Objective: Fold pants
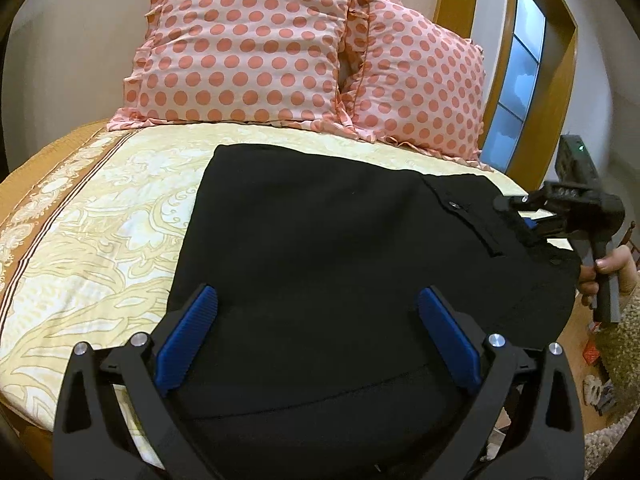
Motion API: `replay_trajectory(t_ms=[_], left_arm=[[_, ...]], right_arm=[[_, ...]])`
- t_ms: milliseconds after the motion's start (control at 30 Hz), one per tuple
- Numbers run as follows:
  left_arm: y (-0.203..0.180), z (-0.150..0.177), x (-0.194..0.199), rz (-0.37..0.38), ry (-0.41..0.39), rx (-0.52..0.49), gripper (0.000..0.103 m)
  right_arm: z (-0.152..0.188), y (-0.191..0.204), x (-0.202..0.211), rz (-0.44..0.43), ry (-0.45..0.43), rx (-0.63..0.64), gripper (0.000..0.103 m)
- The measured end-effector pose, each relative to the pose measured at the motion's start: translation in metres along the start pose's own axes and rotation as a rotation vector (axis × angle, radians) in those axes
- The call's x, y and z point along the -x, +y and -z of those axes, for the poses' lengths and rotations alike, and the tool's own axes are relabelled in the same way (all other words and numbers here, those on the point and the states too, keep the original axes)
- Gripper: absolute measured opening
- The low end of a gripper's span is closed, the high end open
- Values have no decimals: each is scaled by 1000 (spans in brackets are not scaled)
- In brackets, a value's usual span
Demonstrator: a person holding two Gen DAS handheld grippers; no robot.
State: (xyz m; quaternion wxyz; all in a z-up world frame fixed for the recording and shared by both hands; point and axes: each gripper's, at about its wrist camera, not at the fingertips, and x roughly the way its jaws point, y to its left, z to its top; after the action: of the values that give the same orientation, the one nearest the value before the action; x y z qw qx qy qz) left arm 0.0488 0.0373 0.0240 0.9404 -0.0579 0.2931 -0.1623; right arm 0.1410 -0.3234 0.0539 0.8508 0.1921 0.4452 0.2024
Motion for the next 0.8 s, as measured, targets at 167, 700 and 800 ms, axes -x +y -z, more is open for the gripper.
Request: replay_trajectory(t_ms=[167,700,800], left_arm=[[-2,1,0,-4,-6,-10,101],[-3,1,0,-9,-5,-11,101],[-4,1,0,-17,-5,-17,101]], right_arm=[[6,10,0,25,-3,84,61],[7,36,1,52,-67,263,35],[13,47,11,-27,-107,334,34]])
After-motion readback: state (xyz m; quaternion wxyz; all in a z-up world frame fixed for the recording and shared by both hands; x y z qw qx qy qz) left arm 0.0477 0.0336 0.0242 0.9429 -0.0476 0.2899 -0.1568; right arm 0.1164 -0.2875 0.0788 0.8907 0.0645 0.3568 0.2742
